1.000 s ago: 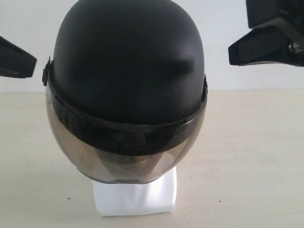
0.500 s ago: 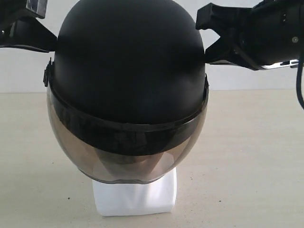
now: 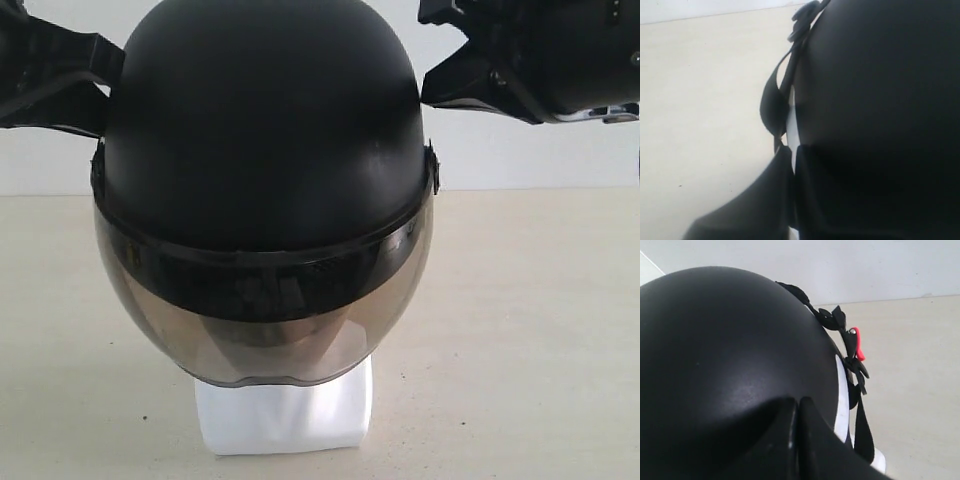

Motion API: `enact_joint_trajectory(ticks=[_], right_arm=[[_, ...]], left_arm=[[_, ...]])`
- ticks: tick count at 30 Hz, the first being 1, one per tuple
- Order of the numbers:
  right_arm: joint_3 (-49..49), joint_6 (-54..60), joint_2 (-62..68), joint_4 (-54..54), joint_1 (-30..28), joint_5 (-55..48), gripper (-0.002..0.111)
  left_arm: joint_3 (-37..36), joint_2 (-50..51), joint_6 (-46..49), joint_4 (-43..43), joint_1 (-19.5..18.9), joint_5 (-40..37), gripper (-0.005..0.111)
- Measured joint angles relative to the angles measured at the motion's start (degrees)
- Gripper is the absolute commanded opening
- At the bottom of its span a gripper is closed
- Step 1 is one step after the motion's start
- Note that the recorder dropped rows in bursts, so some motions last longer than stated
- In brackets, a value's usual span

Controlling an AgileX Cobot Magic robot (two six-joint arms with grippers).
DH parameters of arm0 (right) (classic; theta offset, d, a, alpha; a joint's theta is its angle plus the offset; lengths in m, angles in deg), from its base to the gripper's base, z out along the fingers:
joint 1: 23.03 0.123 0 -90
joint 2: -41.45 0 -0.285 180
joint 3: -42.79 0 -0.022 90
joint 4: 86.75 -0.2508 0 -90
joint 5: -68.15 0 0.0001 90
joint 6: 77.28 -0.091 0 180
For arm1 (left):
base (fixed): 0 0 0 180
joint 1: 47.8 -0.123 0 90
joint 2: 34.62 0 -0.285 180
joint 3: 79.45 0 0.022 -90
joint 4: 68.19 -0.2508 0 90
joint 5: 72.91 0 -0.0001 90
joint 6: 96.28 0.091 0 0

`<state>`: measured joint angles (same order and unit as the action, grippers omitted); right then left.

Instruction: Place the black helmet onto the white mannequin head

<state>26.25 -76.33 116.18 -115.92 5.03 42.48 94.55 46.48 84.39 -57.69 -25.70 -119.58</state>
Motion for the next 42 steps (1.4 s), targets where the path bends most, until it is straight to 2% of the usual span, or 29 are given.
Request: enact_joint_trajectory(ticks=[28, 32, 37, 42], right_arm=[[0.0, 0.4, -4.1, 1.8, 0.5, 0.4, 0.0], [0.0, -3.5, -7.3, 8.5, 0.5, -1.5, 0.0], [0.0, -10.1, -13.6, 23.9, 0.5, -14.2, 0.0], [0.0, -12.7, -20.4, 33.4, 0.5, -22.2, 0.0]], left_arm=[[0.0, -5.8, 0.0, 0.0, 0.6, -1.3, 0.005], [0.0, -8.6, -0.7, 0.0, 0.6, -2.4, 0.005], [-0.7, -16.7, -3.4, -0.1, 0.6, -3.8, 0.005], [-7.7, -27.7, -8.3, -0.1, 0.6, -0.2, 0.005]])
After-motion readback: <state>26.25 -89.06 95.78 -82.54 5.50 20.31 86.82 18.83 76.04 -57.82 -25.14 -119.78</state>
